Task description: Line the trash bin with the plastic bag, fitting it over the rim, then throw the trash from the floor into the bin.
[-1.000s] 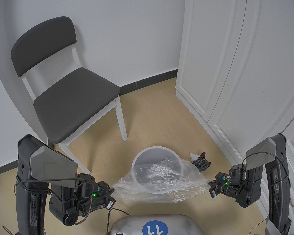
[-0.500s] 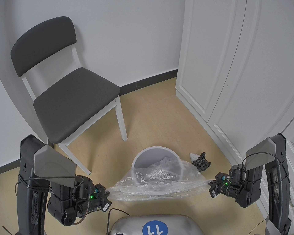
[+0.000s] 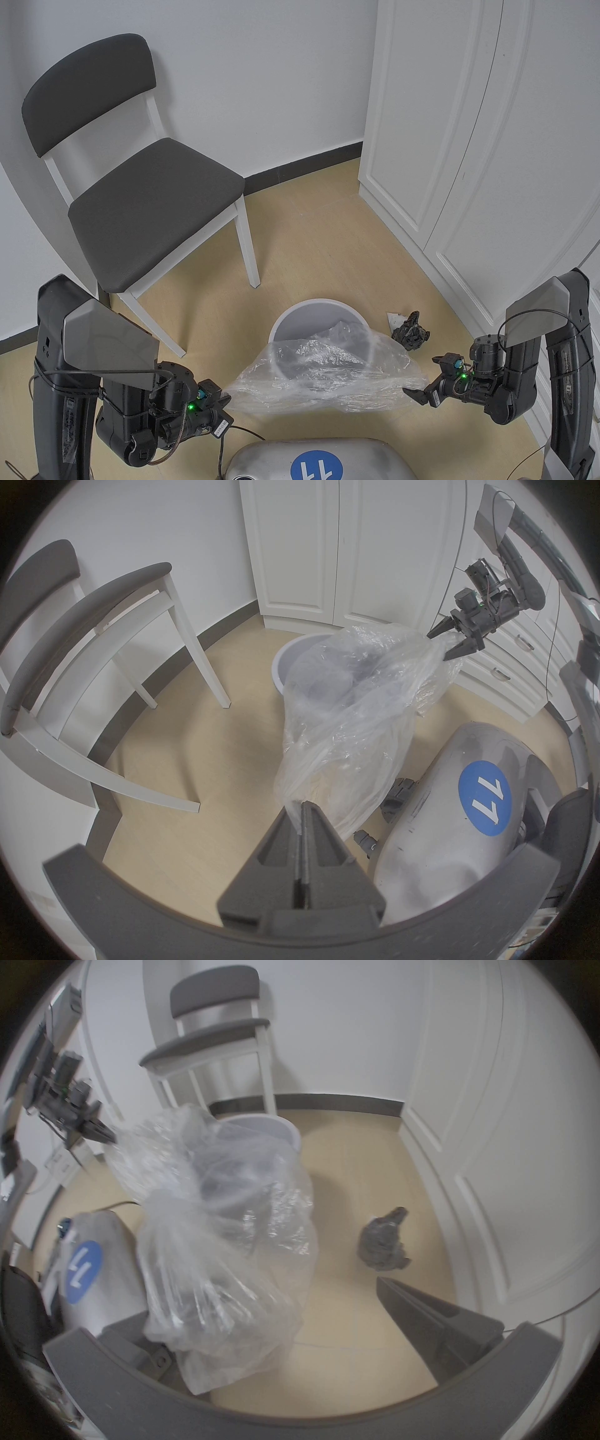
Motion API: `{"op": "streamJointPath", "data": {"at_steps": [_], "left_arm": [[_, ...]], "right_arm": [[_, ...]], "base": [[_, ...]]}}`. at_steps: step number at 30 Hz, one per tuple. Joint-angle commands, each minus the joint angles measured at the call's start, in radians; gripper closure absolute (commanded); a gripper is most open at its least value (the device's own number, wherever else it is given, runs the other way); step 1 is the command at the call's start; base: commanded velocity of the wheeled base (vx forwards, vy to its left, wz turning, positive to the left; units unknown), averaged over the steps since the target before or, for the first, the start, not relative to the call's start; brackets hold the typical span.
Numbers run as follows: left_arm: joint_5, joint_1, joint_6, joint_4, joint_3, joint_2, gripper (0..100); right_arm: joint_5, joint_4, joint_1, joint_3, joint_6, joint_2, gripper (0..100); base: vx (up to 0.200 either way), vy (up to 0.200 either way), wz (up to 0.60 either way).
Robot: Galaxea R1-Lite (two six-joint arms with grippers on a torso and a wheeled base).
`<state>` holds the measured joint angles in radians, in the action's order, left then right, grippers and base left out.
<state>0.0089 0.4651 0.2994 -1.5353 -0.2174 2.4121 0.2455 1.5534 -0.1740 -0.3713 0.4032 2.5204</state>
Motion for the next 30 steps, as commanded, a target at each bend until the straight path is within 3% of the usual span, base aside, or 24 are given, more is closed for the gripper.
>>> {"op": "streamJointPath", "data": {"at_steps": [1, 2, 3, 5, 6, 7, 8, 19, 30], "left_arm": [[0.002, 0.003, 0.0, 0.0, -0.005, 0.01, 100], [0.002, 0.003, 0.0, 0.0, -0.005, 0.012, 100], [0.002, 0.003, 0.001, 0.0, -0.008, 0.019, 100], [0.002, 0.003, 0.001, 0.0, -0.008, 0.022, 100], [0.002, 0.003, 0.001, 0.0, -0.01, 0.022, 100], [0.002, 0.0, 0.001, 0.0, -0.011, 0.027, 100], [0.002, -0.003, 0.001, 0.0, -0.011, 0.032, 100], [0.002, -0.045, 0.003, 0.001, -0.036, 0.087, 100], [0.002, -0.046, 0.001, 0.001, -0.042, 0.085, 100]], "right_arm": [[0.271, 0.017, 0.024, 0.068, -0.07, -0.034, 0], [0.294, 0.017, 0.03, 0.071, -0.075, -0.034, 0], [0.428, 0.017, 0.074, 0.091, -0.076, -0.032, 0], [0.571, 0.017, 0.133, 0.094, -0.076, -0.022, 0], [0.58, 0.017, 0.136, 0.094, -0.076, -0.022, 0], [0.664, 0.017, 0.185, 0.097, -0.081, -0.015, 0], [0.698, 0.017, 0.209, 0.094, -0.081, -0.006, 0], [0.857, 0.017, 0.344, 0.031, -0.158, 0.052, 0], [0.868, 0.017, 0.377, 0.034, -0.21, -0.022, 0]], "base": [[0.0, 0.0, 0.0], [0.0, 0.0, 0.0], [0.0, 0.0, 0.0], [0.0, 0.0, 0.0], [0.0, 0.0, 0.0], [0.0, 0.0, 0.0], [0.0, 0.0, 0.0], [0.0, 0.0, 0.0], [0.0, 0.0, 0.0]]}}
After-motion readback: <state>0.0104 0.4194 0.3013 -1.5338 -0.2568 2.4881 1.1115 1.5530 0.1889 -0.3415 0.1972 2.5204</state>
